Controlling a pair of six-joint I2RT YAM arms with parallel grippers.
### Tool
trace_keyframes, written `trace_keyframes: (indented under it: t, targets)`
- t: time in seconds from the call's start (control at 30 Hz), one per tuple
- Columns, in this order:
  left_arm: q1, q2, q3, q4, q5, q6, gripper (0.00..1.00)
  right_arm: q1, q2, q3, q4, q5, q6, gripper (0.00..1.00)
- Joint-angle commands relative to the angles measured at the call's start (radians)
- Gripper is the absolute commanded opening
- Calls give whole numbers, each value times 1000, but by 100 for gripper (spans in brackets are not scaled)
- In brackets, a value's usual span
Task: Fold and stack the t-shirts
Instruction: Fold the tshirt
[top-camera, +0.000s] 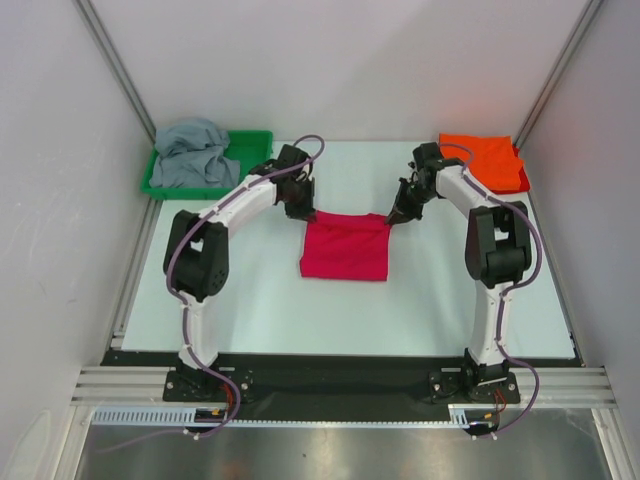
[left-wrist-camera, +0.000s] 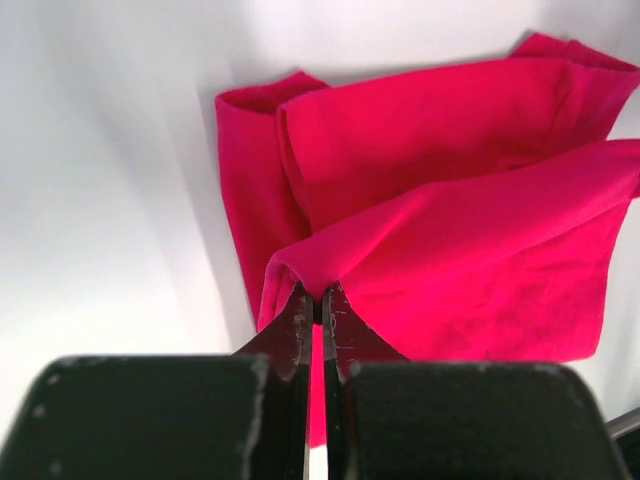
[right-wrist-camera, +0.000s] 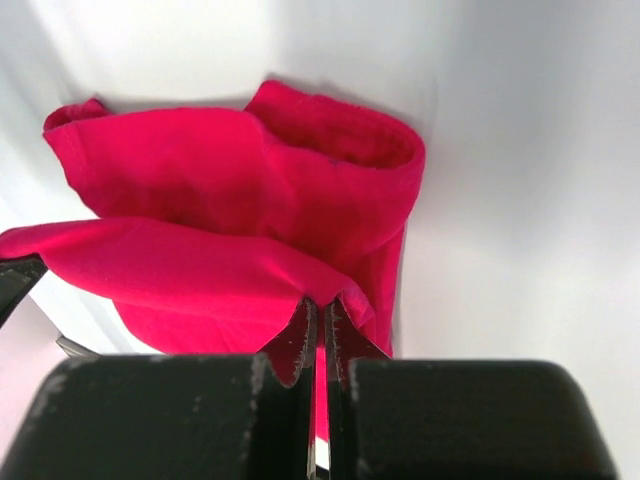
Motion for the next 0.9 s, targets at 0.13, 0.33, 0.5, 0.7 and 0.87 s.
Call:
trace_keyframes:
  t: [0.13, 0.33, 0.5, 0.7, 0.87]
  targets:
    - [17, 48, 77, 35, 9, -3, 0, -17, 39, 51, 22, 0, -14, 0]
    - [24, 79, 91, 50, 13, -8, 1, -20, 75, 103, 8, 3, -15, 0]
    - [30, 90, 101, 61, 6, -12, 0, -20, 103, 150, -3, 2, -9, 0]
    - [37, 123, 138, 50, 9, -18, 0, -23, 140, 184, -18, 0, -15, 0]
    - [40, 111, 137, 48, 1, -9, 0, -21, 144, 205, -37, -2, -17, 0]
